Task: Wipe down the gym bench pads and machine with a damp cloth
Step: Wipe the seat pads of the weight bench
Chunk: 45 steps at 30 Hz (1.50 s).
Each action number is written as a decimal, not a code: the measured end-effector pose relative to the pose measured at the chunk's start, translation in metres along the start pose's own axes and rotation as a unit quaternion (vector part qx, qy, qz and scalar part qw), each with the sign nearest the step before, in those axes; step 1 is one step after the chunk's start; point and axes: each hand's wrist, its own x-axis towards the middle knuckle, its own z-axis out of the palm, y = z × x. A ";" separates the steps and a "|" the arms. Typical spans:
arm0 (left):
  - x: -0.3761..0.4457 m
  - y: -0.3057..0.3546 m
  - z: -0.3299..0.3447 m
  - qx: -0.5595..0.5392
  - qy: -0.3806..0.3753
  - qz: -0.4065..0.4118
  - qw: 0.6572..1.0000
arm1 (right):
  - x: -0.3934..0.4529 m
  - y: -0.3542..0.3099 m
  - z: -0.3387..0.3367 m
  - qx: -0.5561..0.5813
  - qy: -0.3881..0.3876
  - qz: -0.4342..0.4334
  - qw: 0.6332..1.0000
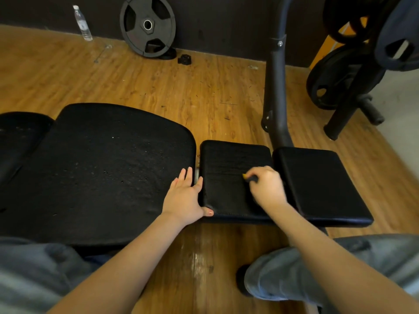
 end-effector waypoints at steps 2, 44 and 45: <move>-0.001 0.000 0.000 -0.003 0.002 0.001 1.000 | -0.002 -0.036 0.021 0.025 -0.019 -0.066 0.997; 0.000 -0.001 -0.001 -0.011 -0.001 -0.003 1.000 | -0.054 -0.061 0.032 0.043 -0.081 -0.109 0.990; 0.000 -0.001 -0.001 -0.009 -0.001 -0.005 1.000 | -0.057 -0.062 0.036 0.036 -0.088 -0.130 0.987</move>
